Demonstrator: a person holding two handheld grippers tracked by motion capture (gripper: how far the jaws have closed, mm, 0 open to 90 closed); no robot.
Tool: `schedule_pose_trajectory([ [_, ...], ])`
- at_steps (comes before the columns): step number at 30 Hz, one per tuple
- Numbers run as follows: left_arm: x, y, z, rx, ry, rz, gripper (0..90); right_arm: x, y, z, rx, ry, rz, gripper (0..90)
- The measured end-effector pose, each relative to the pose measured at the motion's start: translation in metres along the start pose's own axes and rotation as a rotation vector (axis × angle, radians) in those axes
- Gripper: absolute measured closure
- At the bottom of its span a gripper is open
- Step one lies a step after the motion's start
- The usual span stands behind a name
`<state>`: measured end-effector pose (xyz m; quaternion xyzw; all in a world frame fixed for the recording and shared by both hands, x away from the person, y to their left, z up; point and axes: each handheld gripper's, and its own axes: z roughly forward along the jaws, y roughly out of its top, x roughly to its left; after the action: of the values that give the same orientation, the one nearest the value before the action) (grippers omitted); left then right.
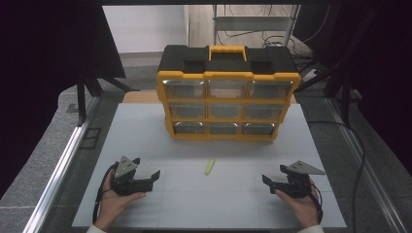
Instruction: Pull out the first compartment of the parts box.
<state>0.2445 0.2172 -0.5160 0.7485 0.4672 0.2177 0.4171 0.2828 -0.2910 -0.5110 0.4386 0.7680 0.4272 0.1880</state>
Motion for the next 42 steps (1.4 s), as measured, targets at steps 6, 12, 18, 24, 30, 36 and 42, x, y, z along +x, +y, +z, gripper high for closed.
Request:
schedule_pose_trajectory([
  [6, -0.002, 0.004, 0.0, -0.019, -0.01, 0.009, 11.3, -0.003, -0.001, -0.001, 0.001, -0.001, 0.011, 16.0],
  [12, -0.003, 0.005, 0.0, -0.026, -0.007, 0.015, 13.8, -0.002, -0.002, 0.001, 0.017, -0.008, 0.013, 16.1],
  [18, -0.006, 0.006, -0.002, -0.044, -0.029, 0.017, 14.1, -0.002, -0.001, 0.001, 0.009, -0.003, 0.015, 16.0],
  [24, -0.012, 0.009, -0.003, -0.053, -0.04, 0.04, 14.0, -0.003, 0.0, 0.001, 0.002, -0.006, 0.025, 16.1],
  [30, -0.016, 0.012, -0.001, -0.051, -0.043, 0.059, 14.0, -0.002, 0.001, 0.003, 0.008, -0.008, 0.024, 16.1],
  [36, -0.02, 0.014, 0.002, -0.045, -0.028, 0.097, 13.8, -0.003, 0.001, 0.004, 0.009, -0.01, 0.024, 16.0],
  [42, -0.023, 0.014, 0.003, -0.052, -0.034, 0.122, 12.6, -0.002, 0.002, 0.006, 0.012, -0.018, 0.025, 16.1],
])
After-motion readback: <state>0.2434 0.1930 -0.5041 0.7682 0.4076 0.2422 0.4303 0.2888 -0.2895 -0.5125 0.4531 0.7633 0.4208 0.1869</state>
